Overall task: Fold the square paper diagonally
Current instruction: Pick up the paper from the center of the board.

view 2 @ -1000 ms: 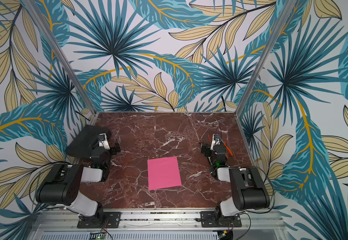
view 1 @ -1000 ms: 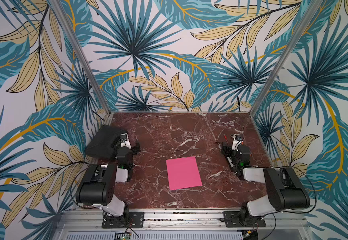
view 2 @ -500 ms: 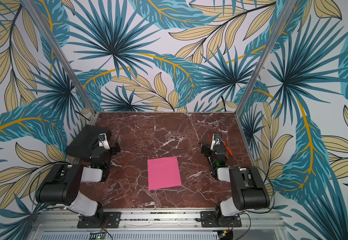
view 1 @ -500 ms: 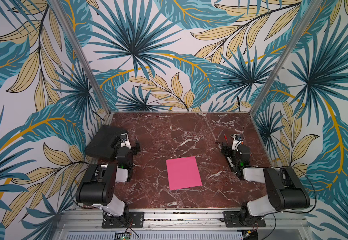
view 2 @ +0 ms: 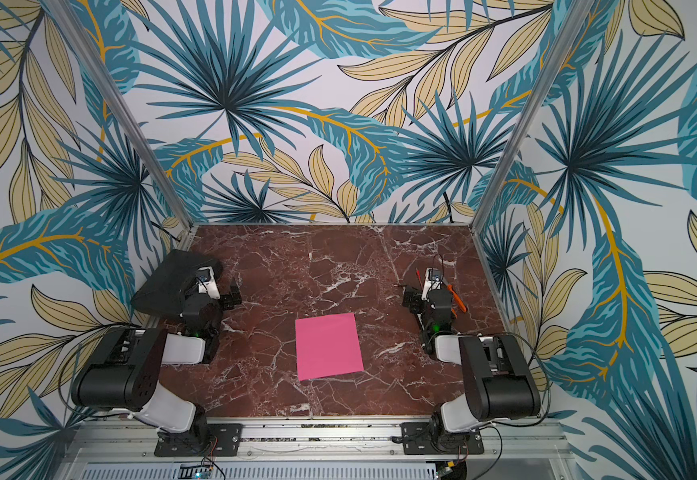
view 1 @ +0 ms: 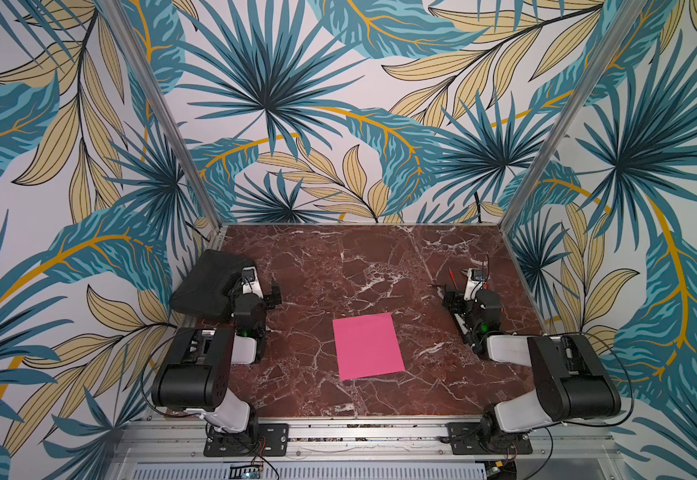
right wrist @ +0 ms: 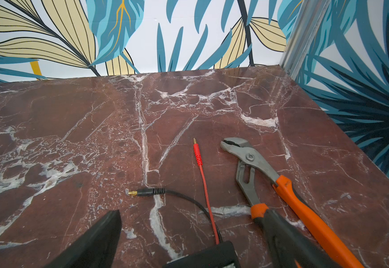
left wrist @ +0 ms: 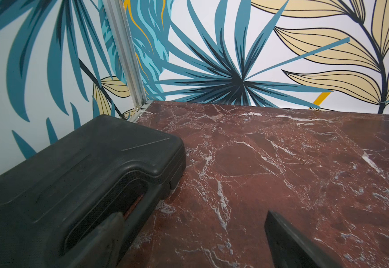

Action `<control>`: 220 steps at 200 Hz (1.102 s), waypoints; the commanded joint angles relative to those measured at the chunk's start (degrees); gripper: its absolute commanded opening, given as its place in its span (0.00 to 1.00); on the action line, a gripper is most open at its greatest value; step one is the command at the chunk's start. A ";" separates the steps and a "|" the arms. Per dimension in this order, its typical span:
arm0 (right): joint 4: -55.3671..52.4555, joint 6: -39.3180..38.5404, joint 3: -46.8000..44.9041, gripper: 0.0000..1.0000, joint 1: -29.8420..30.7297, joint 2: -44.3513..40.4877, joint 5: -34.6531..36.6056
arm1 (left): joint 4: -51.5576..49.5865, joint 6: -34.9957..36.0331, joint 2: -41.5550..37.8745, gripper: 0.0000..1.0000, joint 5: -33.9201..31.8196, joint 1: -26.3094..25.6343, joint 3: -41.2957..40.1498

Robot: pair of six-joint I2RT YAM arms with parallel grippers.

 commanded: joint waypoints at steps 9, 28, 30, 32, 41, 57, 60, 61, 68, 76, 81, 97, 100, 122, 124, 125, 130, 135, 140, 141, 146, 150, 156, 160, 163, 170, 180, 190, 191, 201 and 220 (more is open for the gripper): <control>-6.41 0.62 3.22 1.00 -0.03 -3.72 2.16 | 0.92 0.24 -1.16 1.00 2.18 0.56 -1.07; -30.24 2.90 13.08 1.00 0.02 -11.41 1.83 | -5.55 0.35 -12.74 1.00 2.13 0.42 -3.30; -32.33 3.16 14.14 1.00 -0.02 -11.95 1.49 | -7.50 0.10 -14.56 1.00 2.07 0.39 -3.10; -34.94 3.40 15.43 1.00 0.04 -12.55 0.82 | -9.77 -0.34 -16.32 1.00 1.88 0.36 -2.77; -44.33 3.95 19.87 0.99 0.07 -14.51 -3.06 | -23.22 -6.43 -24.17 1.00 0.11 0.56 0.19; -58.23 7.43 26.00 0.99 0.89 -16.30 -8.26 | -43.63 -16.98 -33.35 1.00 3.19 0.65 7.43; -60.92 8.11 26.93 1.00 1.22 -16.62 -9.11 | -46.48 -18.69 -34.37 1.00 4.38 0.65 8.55; -61.94 8.46 27.20 1.00 1.30 -16.69 -9.34 | -47.52 -19.47 -34.63 1.00 4.72 0.60 8.90; -67.15 10.51 28.75 0.99 2.29 -17.28 -10.24 | -53.00 -24.20 -36.07 1.00 7.63 0.51 11.06; -71.32 12.75 29.47 0.99 3.97 -18.36 -10.62 | -59.72 -30.28 -36.80 1.00 10.53 -0.16 13.15; -73.04 13.72 29.37 0.99 5.34 -19.22 -10.87 | -62.80 -33.49 -37.04 1.00 12.02 -0.84 14.10; -77.18 16.17 28.13 0.99 11.84 -22.04 -8.39 | -67.39 -36.63 -35.89 1.00 15.36 -6.47 15.13; -77.82 16.57 27.83 1.00 13.23 -22.37 -7.88 | -67.94 -36.90 -35.47 1.00 15.64 -7.88 15.35; -82.82 21.56 25.96 0.99 21.98 -21.80 -5.52 | -69.38 -38.96 -31.02 1.00 16.82 -17.78 16.25; -83.25 21.97 25.86 0.99 22.65 -21.56 -5.40 | -69.34 -39.08 -30.56 1.00 16.58 -18.66 16.26; -83.52 22.25 25.83 0.99 22.96 -21.44 -5.29 | -69.31 -39.16 -30.39 1.00 16.45 -19.20 16.27; -84.52 23.28 25.56 0.98 24.86 -20.75 -4.79 | -69.10 -39.45 -29.27 1.00 15.75 -21.49 16.42; -85.25 24.02 25.24 0.98 26.67 -19.97 -4.34 | -68.87 -39.69 -28.07 1.00 15.01 -23.69 16.64; -85.80 24.83 25.04 0.97 28.56 -19.12 -3.57 | -68.60 -39.96 -26.77 1.00 14.44 -25.58 16.86; -85.99 24.99 25.02 0.97 28.86 -18.82 -3.41 | -68.51 -40.00 -26.52 1.00 14.37 -25.87 16.87; -86.51 25.66 24.92 0.96 30.58 -17.92 -2.50 | -68.15 -40.37 -25.26 1.00 14.15 -27.28 17.05; -86.80 26.03 24.92 0.96 31.95 -17.03 -1.73 | -67.82 -40.59 -24.28 1.00 13.93 -28.15 17.21; -87.03 26.25 25.07 0.95 33.76 -15.73 -0.81 | -67.50 -40.98 -22.85 1.00 13.53 -29.25 17.40; -87.26 26.36 25.28 0.94 34.94 -14.76 -0.13 | -67.19 -41.01 -22.06 1.00 13.42 -29.90 17.49; -87.57 26.53 25.52 0.94 35.71 -14.00 0.57 | -67.01 -41.01 -21.45 1.00 13.42 -30.30 17.52; -88.24 26.81 26.15 0.94 37.44 -12.11 2.00 | -66.47 -41.05 -19.98 1.00 13.61 -30.97 17.74; -89.16 26.89 27.31 0.93 39.63 -9.44 3.58 | -65.54 -40.59 -17.47 1.00 15.28 -31.80 18.06; -90.21 27.22 28.59 0.93 41.51 -6.56 4.98 | -65.66 -40.48 -14.73 1.00 17.09 -32.22 19.03; -90.26 27.24 28.69 0.93 41.74 -6.30 5.08 | -65.67 -40.43 -14.48 1.00 17.19 -32.31 19.10; -91.15 27.59 30.02 0.92 43.11 -3.46 5.93 | -65.81 -40.26 -12.13 1.00 17.27 -33.27 19.80; -91.62 28.45 31.54 0.91 44.68 0.76 6.84 | -64.63 -41.05 -9.56 1.00 15.52 -34.93 19.92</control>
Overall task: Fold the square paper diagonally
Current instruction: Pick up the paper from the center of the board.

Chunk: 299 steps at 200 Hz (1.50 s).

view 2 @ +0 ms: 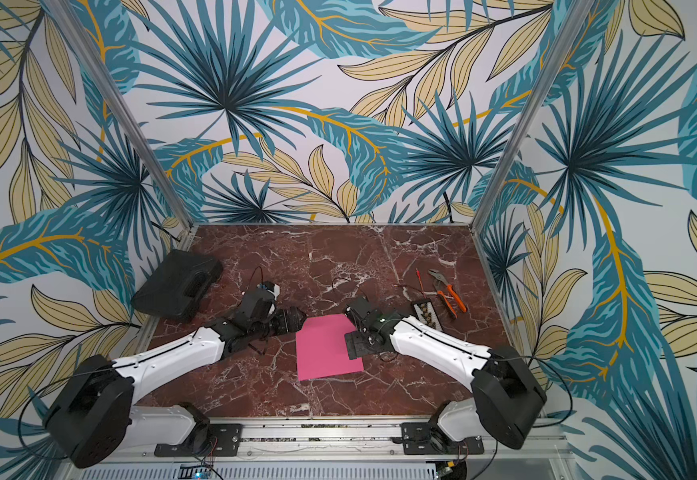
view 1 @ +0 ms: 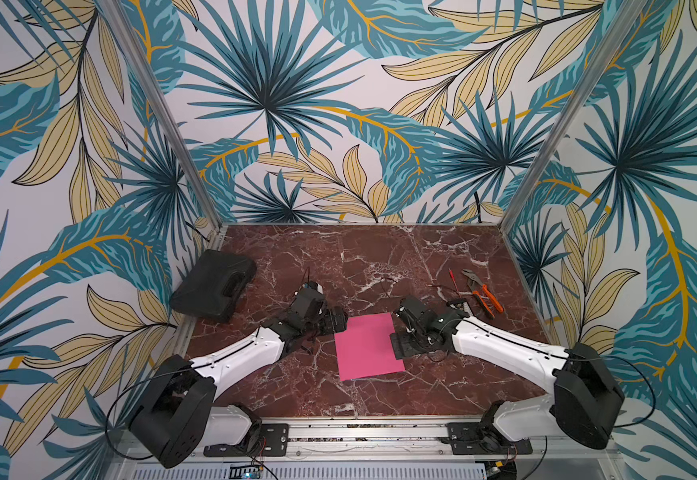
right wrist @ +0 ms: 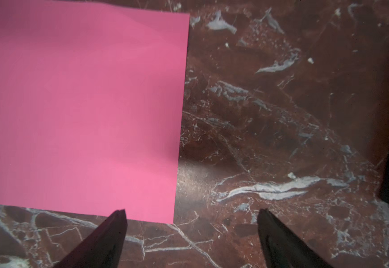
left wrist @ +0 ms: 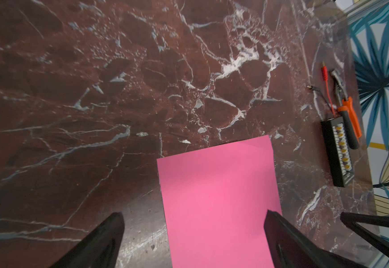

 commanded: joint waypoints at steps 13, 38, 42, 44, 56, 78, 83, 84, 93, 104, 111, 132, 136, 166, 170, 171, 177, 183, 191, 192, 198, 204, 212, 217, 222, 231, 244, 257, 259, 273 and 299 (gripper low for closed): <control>-3.33 2.79 2.63 0.89 2.00 5.60 3.77 | 0.88 -0.55 3.98 1.00 -0.01 -1.88 2.40; -3.33 3.26 2.44 0.88 2.00 7.43 3.68 | -0.23 0.34 6.48 1.00 -0.93 -2.06 3.62; -3.30 3.28 2.30 0.88 2.00 7.61 3.70 | 0.19 0.65 6.83 1.00 -0.76 -2.08 3.69; -3.29 3.35 2.21 0.87 2.00 7.70 3.73 | 0.45 0.81 6.97 1.00 -0.77 -2.08 3.71; -3.34 3.79 1.67 0.87 2.00 7.94 3.91 | 1.64 2.03 8.30 1.00 0.11 -2.03 4.17; -3.34 3.97 0.71 0.85 2.00 8.63 4.05 | 1.24 3.23 11.25 1.00 1.10 -2.07 6.12; -3.36 3.98 0.60 0.85 2.00 8.81 4.07 | 1.16 3.43 11.85 1.00 1.20 -2.07 6.48; -3.39 3.98 0.59 0.85 2.00 8.88 4.08 | 1.16 3.45 11.94 1.00 1.21 -2.07 6.55; -3.43 3.87 0.49 0.85 2.00 9.29 4.16 | 0.91 3.78 12.82 1.00 1.30 -2.08 7.01; -3.45 3.89 0.49 0.85 2.00 9.89 4.20 | 0.55 4.07 13.58 1.00 0.99 -2.03 7.48; -3.51 3.75 0.55 0.85 2.00 10.35 4.18 | 0.31 4.34 13.87 1.00 0.95 -2.03 7.58; -3.35 3.59 1.07 0.84 2.00 11.60 3.90 | 0.28 4.79 14.82 1.00 2.64 -2.08 7.71; -3.34 3.61 1.18 0.84 2.00 11.80 3.77 | 0.31 4.84 15.08 1.00 3.23 -2.03 7.67; -2.58 3.37 1.81 0.84 2.00 13.43 2.99 | 1.16 4.78 17.29 1.00 6.92 -2.38 7.22; -2.39 3.36 1.81 0.84 1.98 13.59 2.87 | 1.30 4.81 17.54 1.00 7.34 -2.49 7.23; -2.34 3.32 1.76 0.84 1.99 13.60 2.86 | 1.36 4.85 17.59 1.00 7.53 -2.50 7.23; -2.08 3.28 1.73 0.84 3.60 13.82 2.88 | 1.67 4.86 18.02 1.00 8.47 -2.60 7.23; -1.94 3.19 1.72 0.84 3.66 14.03 2.79 | 1.94 4.85 18.40 1.00 9.34 -2.78 7.23; -1.63 3.03 1.72 0.84 3.71 14.29 2.77 | 2.35 4.79 18.81 1.00 10.27 -2.98 7.31; -1.57 3.02 1.72 0.84 3.73 14.30 2.77 | 2.46 4.75 18.85 1.00 10.40 -3.01 7.31; -1.39 2.93 1.78 0.84 3.76 14.55 2.65 | 2.96 4.64 19.14 1.00 11.12 -3.11 7.30; -1.33 2.93 1.80 0.84 3.80 14.74 2.57 | 3.50 4.54 19.32 1.00 11.78 -3.16 7.31; -1.03 2.93 1.89 0.84 3.78 14.97 2.47 | 4.13 4.54 19.64 1.00 12.64 -3.30 7.39; -0.89 2.99 1.89 0.84 3.77 15.15 2.37 | 4.54 4.54 19.70 1.00 13.29 -3.25 7.40; -0.81 3.07 1.89 0.84 3.79 15.20 2.35 | 4.96 4.62 19.68 1.00 13.67 -3.34 7.40; -0.54 3.02 1.81 0.84 3.82 15.20 2.27 | 5.68 4.65 19.62 0.98 14.34 -3.38 7.30; -0.26 3.17 1.72 0.84 3.82 15.20 2.16 | 6.63 5.11 19.23 0.94 15.30 -3.37 7.14; -0.01 3.22 1.59 0.84 3.85 14.99 2.18 | 7.43 5.84 18.75 0.85 15.91 -3.33 7.05; -0.01 3.24 1.55 0.84 3.78 14.95 2.16 | 7.52 5.98 18.65 0.83 16.01 -3.34 6.98; 0.87 3.42 1.29 0.84 3.76 13.85 2.28 | 8.27 6.84 17.96 0.74 16.30 -3.39 6.65; 5.71 1.82 -0.52 0.85 3.70 8.58 0.76 | 13.24 7.70 15.34 0.59 17.64 -3.40 4.07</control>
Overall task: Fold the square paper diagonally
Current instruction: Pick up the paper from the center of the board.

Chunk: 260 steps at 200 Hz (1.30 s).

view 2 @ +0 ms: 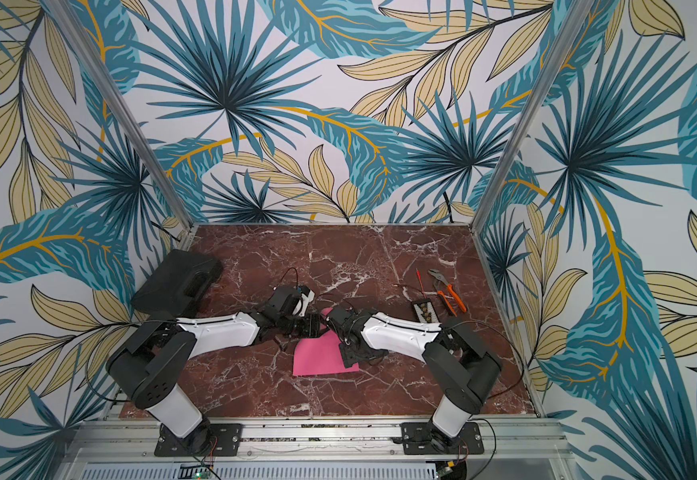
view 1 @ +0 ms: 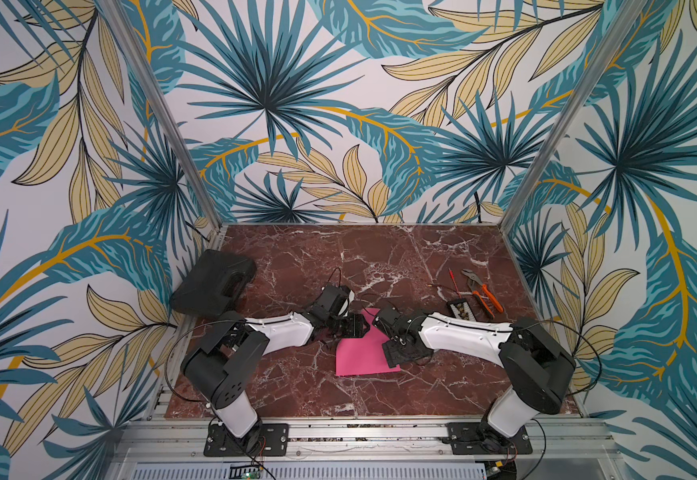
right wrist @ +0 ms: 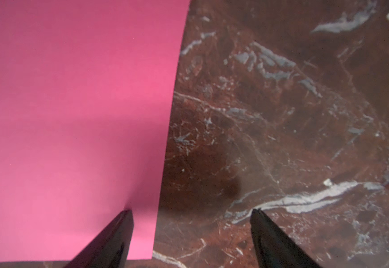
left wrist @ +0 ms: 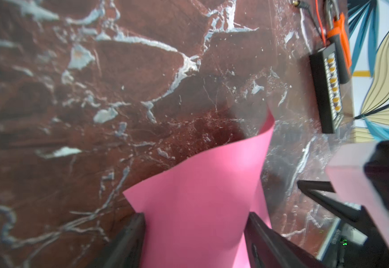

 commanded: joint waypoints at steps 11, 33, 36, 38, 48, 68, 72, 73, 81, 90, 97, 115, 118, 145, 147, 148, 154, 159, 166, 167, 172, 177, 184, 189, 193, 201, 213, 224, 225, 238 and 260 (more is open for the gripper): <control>8.32 -2.49 -3.96 0.86 0.11 -6.13 -3.58 | 6.91 1.78 -3.54 0.53 2.99 -0.25 -3.84; 14.40 -4.91 -6.60 0.88 -0.60 -11.48 -8.98 | 9.98 2.43 -5.28 0.41 4.13 -0.26 -5.54; 14.93 -5.08 -6.95 0.88 -0.64 -12.04 -9.70 | 10.31 2.48 -5.48 0.39 4.21 -0.25 -5.75; 15.42 -5.22 -7.14 0.88 -1.94 -12.29 -10.34 | 10.43 2.55 -5.60 0.38 4.23 -0.20 -5.85; 18.12 -5.58 -8.48 0.88 -3.52 -13.75 -13.54 | 11.53 2.78 -6.13 0.35 4.70 -0.22 -6.52; 24.63 -5.74 -11.05 0.88 -6.87 -14.65 -20.96 | 14.00 2.94 -7.10 0.30 6.03 -0.28 -8.01; 25.84 -5.67 -11.44 0.88 -7.58 -14.49 -22.38 | 14.47 2.95 -7.24 0.29 6.25 -0.27 -8.26; 26.11 -5.66 -11.49 0.88 -7.84 -14.46 -22.67 | 14.55 3.00 -7.23 0.29 6.31 -0.27 -8.35; 29.20 -5.48 -12.02 0.88 -9.43 -13.96 -25.08 | 15.49 3.11 -7.59 0.29 6.99 -0.20 -8.93; 31.56 -5.31 -12.34 0.87 -11.28 -13.19 -27.78 | 16.31 3.10 -7.88 0.29 7.45 -0.21 -9.45; 33.33 -5.32 -12.60 0.87 -12.78 -12.61 -29.84 | 16.82 3.14 -8.03 0.29 7.90 -0.24 -9.82; 37.78 -5.85 -13.05 0.85 -16.11 -10.91 -33.45 | 17.85 3.15 -8.42 0.29 8.46 -0.26 -10.74; 38.31 -6.09 -12.96 0.85 -16.48 -10.61 -33.86 | 18.07 3.14 -8.52 0.29 8.52 -0.27 -10.86; 40.25 -8.99 -11.84 0.81 -18.97 -6.15 -37.99 | 18.89 2.92 -8.27 0.29 8.75 -0.26 -11.49; 40.51 -9.16 -11.77 0.81 -19.11 -5.74 -38.38 | 18.92 2.86 -8.23 0.29 8.73 -0.24 -11.50; 40.57 -9.16 -11.70 0.81 -19.15 -5.56 -38.57 | 18.97 2.82 -8.20 0.29 8.74 -0.21 -11.55; 41.34 -9.54 -11.60 0.80 -19.52 -4.45 -39.44 | 19.32 2.69 -8.11 0.29 8.75 -0.25 -11.66; 42.01 -9.64 -11.62 0.80 -19.73 -3.67 -40.07 | 19.60 2.57 -7.98 0.29 8.78 -0.27 -11.76; 43.06 -9.68 -11.57 0.80 -20.16 -2.66 -40.71 | 19.72 2.42 -7.96 0.29 8.57 -0.21 -11.85; 43.16 -9.64 -11.56 0.80 -20.20 -2.57 -40.75 | 19.72 2.43 -7.98 0.29 8.53 -0.24 -11.85; 43.82 -9.66 -11.66 0.79 -20.47 -1.96 -40.96 | 19.88 2.27 -7.89 0.29 8.48 -0.23 -11.94; 44.36 -9.72 -11.65 0.79 -20.71 -1.47 -41.17 | 19.98 2.26 -7.84 0.29 8.40 -0.25 -12.03; 45.21 -9.80 -11.73 0.79 -21.09 -0.87 -41.55 | 19.92 2.24 -7.84 0.29 8.07 -0.26 -12.12; 45.97 -9.63 -11.82 0.79 -21.38 -0.45 -41.94 | 19.75 2.26 -7.81 0.29 7.73 -0.25 -12.12; 46.62 -9.56 -11.88 0.79 -21.50 -0.10 -42.48 | 19.73 2.26 -7.75 0.29 7.73 -0.24 -12.13; 47.87 -9.51 -12.02 0.79 -21.81 0.73 -43.78 | 19.68 2.31 -7.66 0.29 7.69 -0.26 -12.12; 49.03 -9.41 -11.84 0.77 -22.03 2.18 -45.63 | 19.46 2.27 -7.41 0.29 7.28 -0.22 -12.07; 50.17 -9.17 -11.82 0.75 -22.00 3.57 -47.42 | 19.46 2.26 -7.30 0.29 6.92 -0.20 -12.12; 50.41 -9.08 -11.86 0.75 -22.00 3.67 -47.66 | 19.46 2.22 -7.30 0.29 6.87 -0.19 -12.12; 53.16 -8.17 -12.55 0.71 -22.01 5.13 -50.02 | 19.46 2.19 -7.04 0.29 6.46 -0.20 -12.12; 55.79 -7.08 -13.27 0.65 -22.00 6.14 -51.73 | 19.25 2.10 -6.94 0.29 5.48 -0.26 -12.21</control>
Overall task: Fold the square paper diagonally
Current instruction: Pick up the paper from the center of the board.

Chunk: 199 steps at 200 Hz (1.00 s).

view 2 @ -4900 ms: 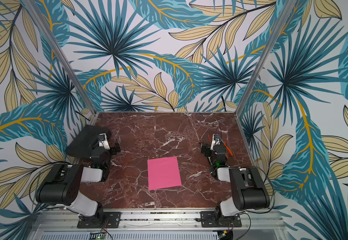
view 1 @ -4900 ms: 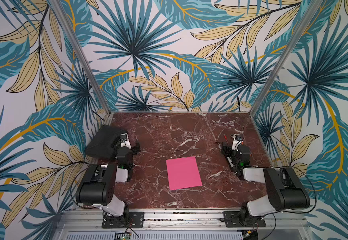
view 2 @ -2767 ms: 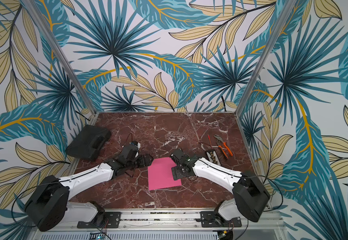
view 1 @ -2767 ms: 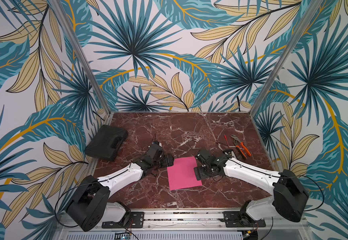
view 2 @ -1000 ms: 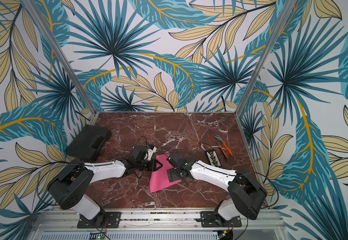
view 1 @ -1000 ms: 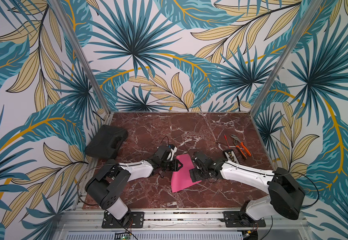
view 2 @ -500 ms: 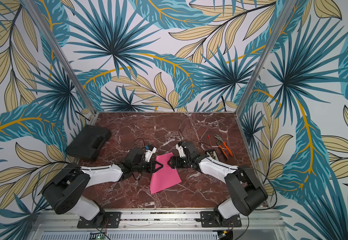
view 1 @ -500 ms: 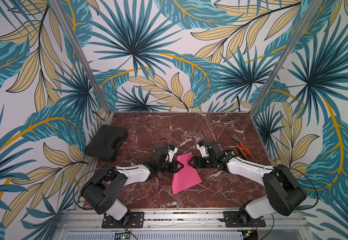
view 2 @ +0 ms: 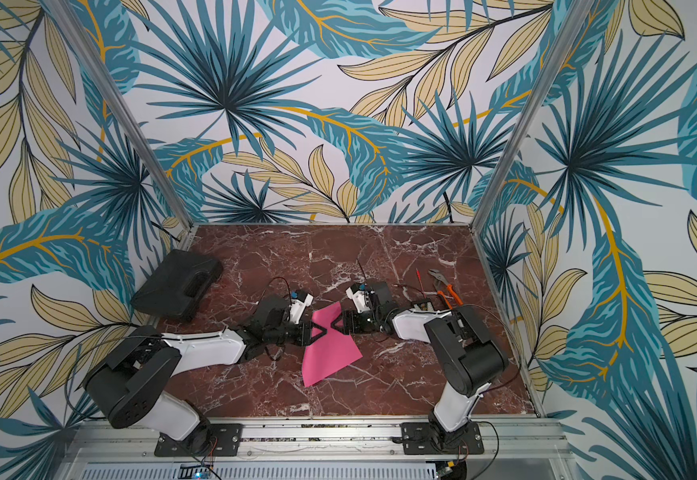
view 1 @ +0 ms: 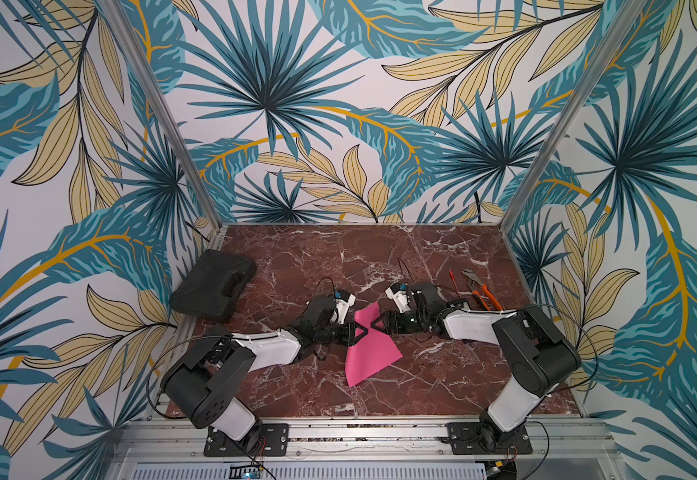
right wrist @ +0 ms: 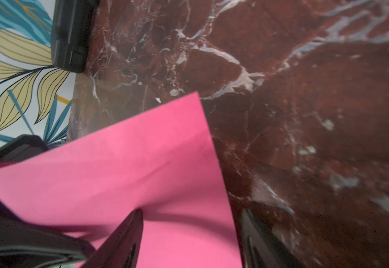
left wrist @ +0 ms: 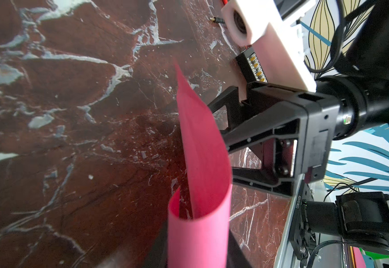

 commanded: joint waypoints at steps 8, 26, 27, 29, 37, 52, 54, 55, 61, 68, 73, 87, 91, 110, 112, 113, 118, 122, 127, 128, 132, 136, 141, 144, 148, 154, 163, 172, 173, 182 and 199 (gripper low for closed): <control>4.25 1.32 -1.75 0.64 0.03 1.58 -4.17 | 1.18 0.01 0.12 0.29 -1.91 -0.13 -0.73; 4.45 1.22 -2.06 0.59 -0.01 0.72 -4.01 | 0.55 0.13 0.12 0.29 -2.83 -0.13 -0.69; 4.47 1.19 -2.07 0.58 -0.03 0.69 -4.05 | 0.46 0.11 0.16 0.29 -2.87 -0.16 -0.71; 4.42 1.17 -2.11 0.58 0.02 0.59 -4.01 | 0.40 0.14 0.12 0.29 -2.98 -0.18 -0.66; 4.15 1.07 -2.20 0.56 0.03 0.10 -3.87 | 0.06 0.19 0.15 0.29 -3.50 -0.11 -0.70; 3.60 0.82 -2.38 0.51 0.03 -0.64 -3.52 | -0.65 0.34 0.12 0.29 -4.37 -0.09 -0.64; 3.46 0.75 -2.39 0.51 0.03 -0.73 -3.48 | -0.67 0.40 0.11 0.29 -4.46 -0.03 -0.71; 3.41 0.69 -2.36 0.50 -0.01 -0.79 -3.43 | -0.68 0.38 0.15 0.29 -4.47 -0.06 -0.72; 3.07 0.49 -2.37 0.48 0.02 -1.08 -3.32 | -0.89 0.40 0.10 0.29 -4.79 -0.09 -0.65; 2.78 0.33 -2.39 0.45 0.03 -1.41 -3.30 | -1.11 0.36 0.11 0.29 -5.05 -0.02 -0.64; 2.50 0.28 -2.38 0.43 0.03 -1.61 -3.27 | -1.20 0.44 0.11 0.29 -5.15 -0.07 -0.64; 1.73 -0.09 -2.43 0.38 0.03 -2.22 -2.95 | -1.38 0.45 0.12 0.29 -5.34 -0.09 -0.64; 1.48 -0.22 -2.50 0.36 0.01 -2.39 -2.99 | -1.38 0.58 0.13 0.29 -5.43 -0.13 -0.69; -0.51 -1.07 -2.21 0.30 0.03 -3.02 -1.91 | -1.17 0.58 -0.22 0.29 -5.45 -0.07 -0.90; -0.69 -1.15 -2.22 0.29 0.03 -3.08 -1.78 | -1.09 0.59 -0.19 0.29 -5.52 -0.05 -0.97; -0.78 -1.22 -2.23 0.29 0.03 -3.11 -1.70 | -1.06 0.61 -0.26 0.29 -5.49 -0.03 -0.98; -1.36 -1.46 -2.16 0.28 0.03 -3.24 -1.29 | -0.93 0.54 -0.40 0.29 -5.47 -0.08 -1.08; -1.74 -1.63 -2.19 0.28 0.01 -3.30 -1.00 | -0.94 0.60 -0.46 0.29 -5.48 -0.05 -1.16; -2.31 -1.72 -2.12 0.28 0.03 -3.31 -0.61 | -0.94 0.57 -0.66 0.29 -5.54 -0.09 -1.24; -2.42 -1.82 -2.10 0.28 0.03 -3.31 -0.55 | -0.94 0.59 -0.71 0.29 -5.63 -0.09 -1.25; -2.84 -1.92 -2.07 0.28 0.03 -3.31 -0.36 | -0.88 0.56 -0.89 0.29 -5.63 -0.02 -1.30; -3.28 -2.03 -2.03 0.28 0.03 -3.23 -0.09 | -0.74 0.62 -0.99 0.29 -5.63 -0.06 -1.41; -4.05 -2.08 -1.93 0.29 0.03 -3.15 0.43 | -0.62 0.69 -1.22 0.29 -5.67 -0.07 -1.55; -4.50 -2.21 -1.96 0.29 0.03 -3.06 0.73 | -0.50 0.63 -1.32 0.29 -5.72 -0.04 -1.65; -4.80 -2.18 -1.91 0.31 0.03 -2.97 1.00 | -0.31 0.64 -1.46 0.29 -5.78 -0.09 -1.74; -5.26 -2.12 -2.00 0.33 0.03 -2.75 1.46 | -0.05 0.69 -1.71 0.29 -5.77 -0.05 -1.95; -5.62 -1.95 -2.05 0.36 0.03 -2.45 2.10 | 0.38 0.65 -1.99 0.29 -5.65 -0.09 -2.28; -5.67 -1.50 -2.21 0.37 0.03 -2.13 2.53 | 0.87 0.62 -2.17 0.28 -5.48 -0.09 -2.55; -5.69 -1.44 -2.23 0.37 0.03 -2.11 2.56 | 0.93 0.62 -2.13 0.28 -5.51 -0.09 -2.56; -5.77 -1.02 -2.41 0.39 0.02 -1.83 3.15 | 1.69 0.62 -2.41 0.26 -5.17 -0.03 -2.91; -5.40 -0.76 -2.74 0.42 0.00 -1.38 3.90 | 3.47 0.70 -2.68 0.24 -4.23 -0.03 -3.69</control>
